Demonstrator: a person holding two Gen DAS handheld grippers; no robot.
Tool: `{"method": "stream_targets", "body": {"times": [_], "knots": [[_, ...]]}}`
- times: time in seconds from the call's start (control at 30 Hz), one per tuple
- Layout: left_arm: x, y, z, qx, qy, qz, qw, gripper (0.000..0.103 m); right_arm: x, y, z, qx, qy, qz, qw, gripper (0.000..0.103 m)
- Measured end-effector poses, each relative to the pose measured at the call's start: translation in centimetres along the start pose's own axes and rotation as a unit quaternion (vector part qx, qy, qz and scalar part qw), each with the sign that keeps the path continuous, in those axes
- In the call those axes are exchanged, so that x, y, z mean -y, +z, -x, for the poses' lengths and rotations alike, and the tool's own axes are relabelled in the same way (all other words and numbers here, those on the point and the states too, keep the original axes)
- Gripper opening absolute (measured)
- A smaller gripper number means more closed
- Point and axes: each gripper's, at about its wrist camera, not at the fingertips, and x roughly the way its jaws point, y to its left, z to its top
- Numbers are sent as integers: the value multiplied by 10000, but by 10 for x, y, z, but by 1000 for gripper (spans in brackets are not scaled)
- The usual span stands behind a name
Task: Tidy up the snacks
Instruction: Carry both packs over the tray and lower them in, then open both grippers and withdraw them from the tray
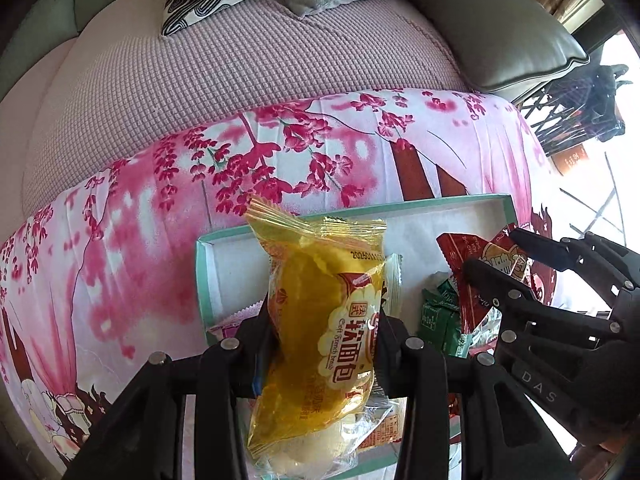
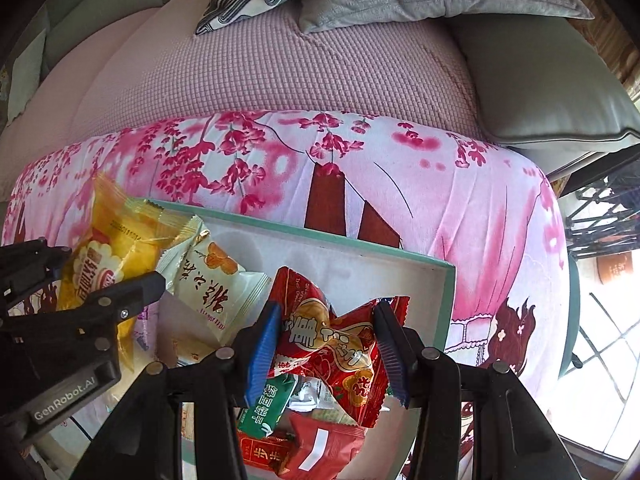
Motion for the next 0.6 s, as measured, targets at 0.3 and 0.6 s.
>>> {"method": "stream_targets", "body": {"times": [0.3,0.6], "knots": [[1,5,-24,-193,3,30,9998,42,4,5,-13,-58,46,-18,10000,52],[-5,2,-14,-154,37,-4,9999,58,2,4,-10,-114,-20,4,9999,54]]}}
